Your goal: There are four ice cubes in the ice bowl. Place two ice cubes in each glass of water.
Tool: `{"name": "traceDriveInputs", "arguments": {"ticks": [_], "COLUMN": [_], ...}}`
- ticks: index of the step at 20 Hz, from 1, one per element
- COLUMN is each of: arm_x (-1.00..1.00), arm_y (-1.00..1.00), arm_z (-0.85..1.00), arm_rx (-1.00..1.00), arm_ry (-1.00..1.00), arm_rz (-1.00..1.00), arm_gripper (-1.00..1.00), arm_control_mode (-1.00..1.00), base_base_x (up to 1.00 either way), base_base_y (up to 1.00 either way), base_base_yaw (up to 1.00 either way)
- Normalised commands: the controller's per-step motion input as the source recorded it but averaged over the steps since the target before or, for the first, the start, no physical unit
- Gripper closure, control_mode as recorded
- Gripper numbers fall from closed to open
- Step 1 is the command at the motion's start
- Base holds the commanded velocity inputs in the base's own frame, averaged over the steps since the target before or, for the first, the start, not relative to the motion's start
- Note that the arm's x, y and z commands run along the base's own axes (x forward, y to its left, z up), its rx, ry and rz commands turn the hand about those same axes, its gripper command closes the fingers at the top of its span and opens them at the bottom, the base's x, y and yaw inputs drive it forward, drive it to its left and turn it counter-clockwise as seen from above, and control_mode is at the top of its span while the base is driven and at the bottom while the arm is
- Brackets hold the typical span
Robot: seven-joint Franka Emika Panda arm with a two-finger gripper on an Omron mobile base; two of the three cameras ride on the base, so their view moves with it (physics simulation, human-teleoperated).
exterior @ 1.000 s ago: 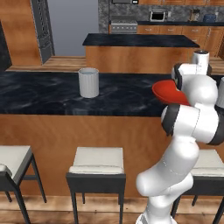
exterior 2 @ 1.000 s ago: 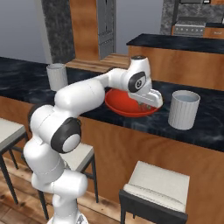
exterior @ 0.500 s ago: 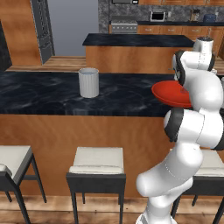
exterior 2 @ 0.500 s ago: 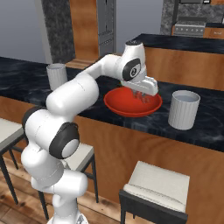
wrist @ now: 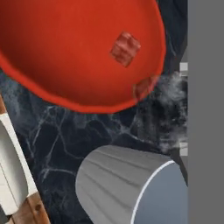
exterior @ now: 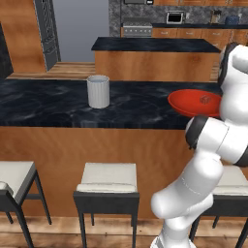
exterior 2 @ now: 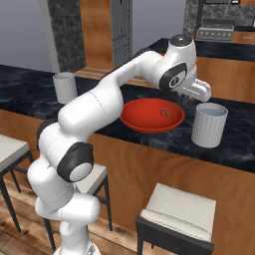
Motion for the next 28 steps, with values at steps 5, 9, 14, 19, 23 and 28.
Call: {"name": "traceDriveInputs", "arguments": {"ticks": [5,9,14,19,23,28], "arm_x": [-0.27,-0.19,0.06,0.04,0.07,0.29], "arm_y": [-0.54,-0.16,0.01,0.00,-0.03,-0.29], "arm_z": [0.13,-0.07,-0.39,-0.37,-0.16,-0.08], "arm_rx": [-0.04,-0.12,-0.20,-0.17,-0.03,0.00], "arm_ry": [-0.23,-0.27,-0.07,0.00,0.00,0.01], "arm_rz": [-0.07,-0.13,-0.14,-0.11,-0.03,0.00], "arm_gripper": [1.00,1.00,1.00,1.00,1.00,1.00], "arm_control_mode": [-1.00,-1.00,-1.00,-1.00,-1.00,-1.00], "base_base_x": [0.00,0.00,0.00,0.00,0.00,0.00], "base_base_y": [0.00,0.00,0.00,0.00,0.00,0.00], "base_base_yaw": [0.00,0.00,0.00,0.00,0.00,0.00]}}
